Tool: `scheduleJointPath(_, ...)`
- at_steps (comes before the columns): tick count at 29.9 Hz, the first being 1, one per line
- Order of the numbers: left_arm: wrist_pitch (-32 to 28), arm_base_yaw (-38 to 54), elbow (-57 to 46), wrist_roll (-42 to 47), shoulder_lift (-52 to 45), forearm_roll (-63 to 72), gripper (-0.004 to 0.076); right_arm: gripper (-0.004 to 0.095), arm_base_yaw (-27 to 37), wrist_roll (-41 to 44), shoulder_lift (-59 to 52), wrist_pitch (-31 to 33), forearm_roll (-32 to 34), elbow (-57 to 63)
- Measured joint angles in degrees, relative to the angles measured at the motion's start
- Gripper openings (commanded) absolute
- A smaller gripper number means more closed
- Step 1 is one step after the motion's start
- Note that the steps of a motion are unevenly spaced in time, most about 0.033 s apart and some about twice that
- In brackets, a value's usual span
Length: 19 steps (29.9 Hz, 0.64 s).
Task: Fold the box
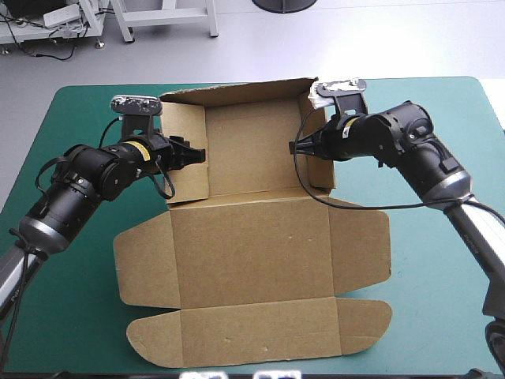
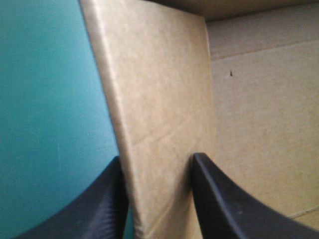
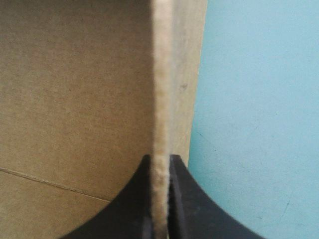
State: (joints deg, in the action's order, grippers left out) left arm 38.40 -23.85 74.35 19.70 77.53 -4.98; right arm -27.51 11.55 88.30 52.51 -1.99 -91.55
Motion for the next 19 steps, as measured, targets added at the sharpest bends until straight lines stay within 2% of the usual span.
scheduleJointPath(3, -0.8, 0.0, 0.0, 0.5, 0.5, 0.7, 0.0224, -0.0002, -0.1, 0.3, 0.3, 0.0, 1.4, 0.0)
scheduleJointPath(7, -2.7, -0.1, 0.0, 0.1, 0.6, 0.7, 0.0155, -0.0002, -0.1, 0.6, 0.3, 0.0, 2.4, 0.0)
scheduleJointPath(11, -3.2, -0.1, 0.0, 0.1, 0.7, -0.8, -0.0001, -0.0002, -0.1, 0.7, 0.3, 0.0, 2.7, 0.0)
scheduleJointPath(19, -3.2, -0.1, 0.0, 0.1, 1.0, -2.9, -0.0006, -0.0002, -0.1, 0.8, 0.3, 0.2, 2.9, 0.0)
